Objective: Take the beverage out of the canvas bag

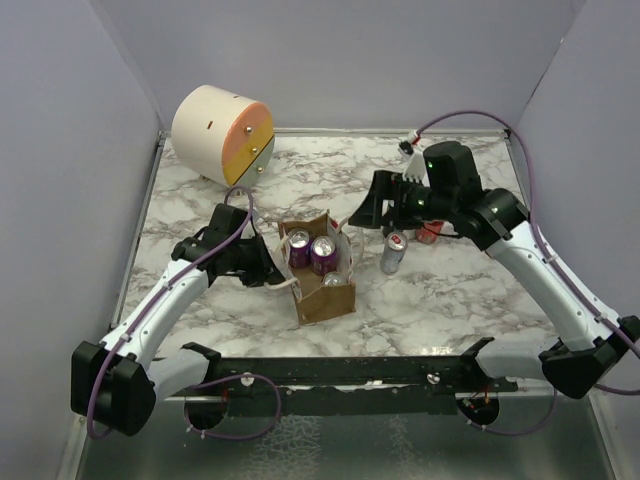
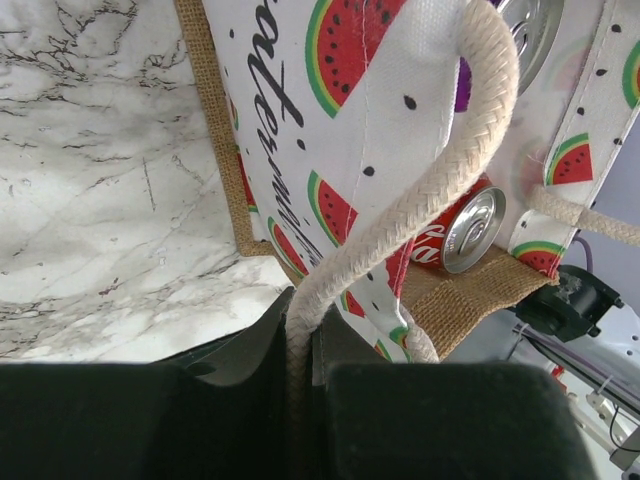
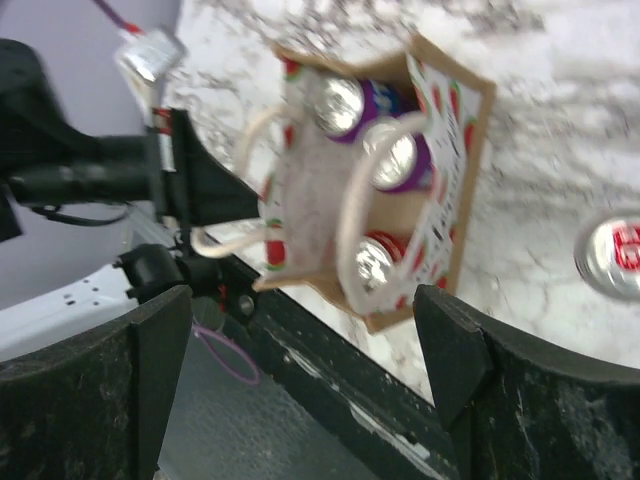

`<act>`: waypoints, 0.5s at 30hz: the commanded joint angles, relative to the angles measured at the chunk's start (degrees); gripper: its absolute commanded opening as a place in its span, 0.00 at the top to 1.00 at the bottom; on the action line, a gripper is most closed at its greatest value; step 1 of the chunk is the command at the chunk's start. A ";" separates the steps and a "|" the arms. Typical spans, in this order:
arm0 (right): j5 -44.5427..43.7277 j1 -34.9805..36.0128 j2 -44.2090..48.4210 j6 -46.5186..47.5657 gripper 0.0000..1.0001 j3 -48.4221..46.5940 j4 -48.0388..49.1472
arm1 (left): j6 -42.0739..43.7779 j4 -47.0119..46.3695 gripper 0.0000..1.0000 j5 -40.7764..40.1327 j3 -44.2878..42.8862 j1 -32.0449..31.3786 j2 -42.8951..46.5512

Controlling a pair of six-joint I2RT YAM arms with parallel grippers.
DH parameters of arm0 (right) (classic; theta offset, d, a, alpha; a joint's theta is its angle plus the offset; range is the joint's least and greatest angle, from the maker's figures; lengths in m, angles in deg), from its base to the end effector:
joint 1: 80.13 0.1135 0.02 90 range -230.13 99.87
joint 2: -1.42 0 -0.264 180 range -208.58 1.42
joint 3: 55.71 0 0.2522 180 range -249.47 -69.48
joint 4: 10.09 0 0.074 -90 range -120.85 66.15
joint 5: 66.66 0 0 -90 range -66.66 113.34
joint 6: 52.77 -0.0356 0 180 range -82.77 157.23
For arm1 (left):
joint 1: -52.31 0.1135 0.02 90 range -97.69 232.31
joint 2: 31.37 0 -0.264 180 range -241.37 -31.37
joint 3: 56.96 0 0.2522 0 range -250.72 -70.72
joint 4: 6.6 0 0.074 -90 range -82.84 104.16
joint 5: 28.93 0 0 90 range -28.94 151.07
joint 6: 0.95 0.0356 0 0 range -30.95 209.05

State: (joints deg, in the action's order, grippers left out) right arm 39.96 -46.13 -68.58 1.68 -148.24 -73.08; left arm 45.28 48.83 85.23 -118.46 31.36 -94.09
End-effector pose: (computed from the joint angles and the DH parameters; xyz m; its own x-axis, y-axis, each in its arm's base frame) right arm 0.1974 0.1454 0.3881 -0.8541 0.0959 -0.5111 -0.2700 0.7583 0.5934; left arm 0.1906 -0.0886 0.2538 -0.9344 -0.3181 -0.1605 -0.1523 0.7638 -0.6272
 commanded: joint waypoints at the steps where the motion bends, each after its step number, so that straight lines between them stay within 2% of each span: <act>1: 4.36 2.43 -5.13 3.87 0.08 -8.87 4.29 | 0.08 0.46 1.00 1.07 -1.08 0.21 0.05; 7: 4.01 8.24 -11.53 9.82 0.07 -9.98 6.44 | 2.42 1.92 1.00 -0.34 -3.48 0.21 -2.57; 15: -7.33 14.32 -24.90 20.39 0.10 -19.77 -3.69 | 2.93 2.35 1.00 -1.34 -4.58 0.20 -4.99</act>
State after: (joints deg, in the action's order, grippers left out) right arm 40.25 -34.26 -88.16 13.92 -161.90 -70.53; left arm 46.98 50.14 84.99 -120.96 31.36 -97.85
